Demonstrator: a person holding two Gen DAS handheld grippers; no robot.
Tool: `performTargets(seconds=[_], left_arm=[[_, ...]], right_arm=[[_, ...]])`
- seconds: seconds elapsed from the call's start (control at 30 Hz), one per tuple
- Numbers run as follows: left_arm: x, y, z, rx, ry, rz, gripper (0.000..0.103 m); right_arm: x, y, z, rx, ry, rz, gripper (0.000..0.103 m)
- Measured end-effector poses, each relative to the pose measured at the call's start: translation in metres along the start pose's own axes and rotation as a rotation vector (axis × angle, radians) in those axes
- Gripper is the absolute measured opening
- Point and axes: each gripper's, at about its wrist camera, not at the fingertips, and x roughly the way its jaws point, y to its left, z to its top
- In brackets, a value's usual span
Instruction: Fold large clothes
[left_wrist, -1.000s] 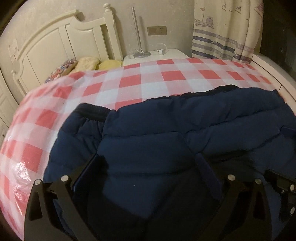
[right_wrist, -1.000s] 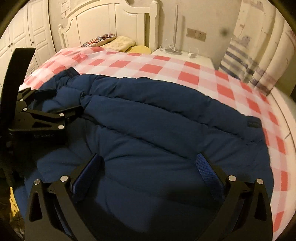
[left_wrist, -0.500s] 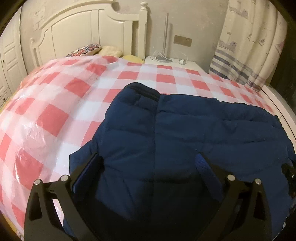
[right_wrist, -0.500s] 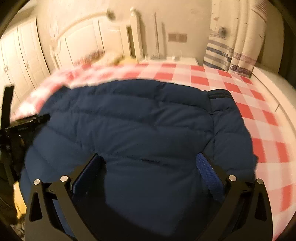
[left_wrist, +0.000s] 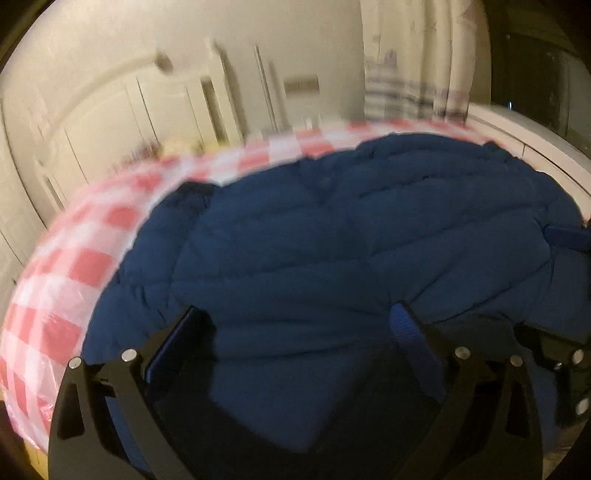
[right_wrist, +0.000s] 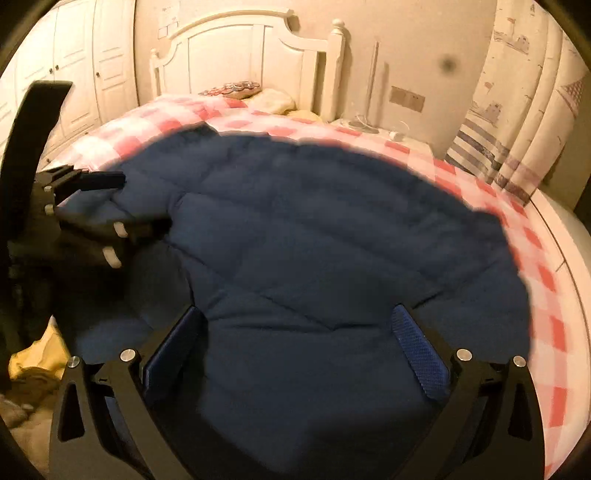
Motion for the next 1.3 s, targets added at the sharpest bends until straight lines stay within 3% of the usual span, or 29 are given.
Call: performTargets(seconds=[0.13,0.3,0.37,0.43,0.5,0.7,0.8,0.93,1.0,1.03,1.17,1.3], left_arm=[[0.0,0.007,0.002,-0.014,0.045,-0.028,0.101],[-0.024,0.033,-0.021,-0.066,0.02,0.004,0.101],[-0.026,0.046,-0.034,-0.077,0.013,0.004,0.101],[-0.025,0.053,-0.042,-0.075,-0.005,-0.018,0.101],[-0.024,0.051,-0.042,-0.072,-0.001,-0.005,0.101],[-0.022,0.05,-0.042,-0.075,0.005,0.014,0.101],[-0.022,0.05,-0.043,-0.072,0.007,0.021,0.101],[-0.021,0.05,-0.045,-0.073,0.003,0.023,0.101],[-0.022,0.05,-0.046,-0.073,0.001,0.024,0.101],[-0.022,0.049,-0.046,-0.073,0.001,0.024,0.101],[-0.022,0.048,-0.045,-0.07,0.002,0.025,0.101],[-0.023,0.047,-0.046,-0.071,0.003,0.025,0.101]], right_arm=[[-0.002,-0.004,0.005,-0.005,0.043,0.001,0.098],[-0.037,-0.028,-0.004,0.05,-0.022,-0.097,0.098],[-0.037,-0.041,-0.018,0.092,0.005,-0.102,0.098],[-0.029,-0.062,-0.037,0.167,0.005,-0.004,0.099],[-0.027,-0.069,-0.045,0.196,-0.016,0.03,0.099],[-0.024,-0.065,-0.039,0.201,0.014,-0.004,0.099],[-0.039,-0.053,-0.034,0.233,-0.011,-0.09,0.098],[-0.052,0.002,-0.025,0.091,-0.095,-0.016,0.098],[-0.037,0.025,-0.025,-0.001,-0.054,-0.002,0.098],[-0.027,0.033,-0.028,-0.033,-0.049,-0.042,0.099],[-0.024,0.025,-0.029,-0.026,-0.035,-0.01,0.098],[-0.049,0.001,-0.024,0.041,-0.086,-0.094,0.097]])
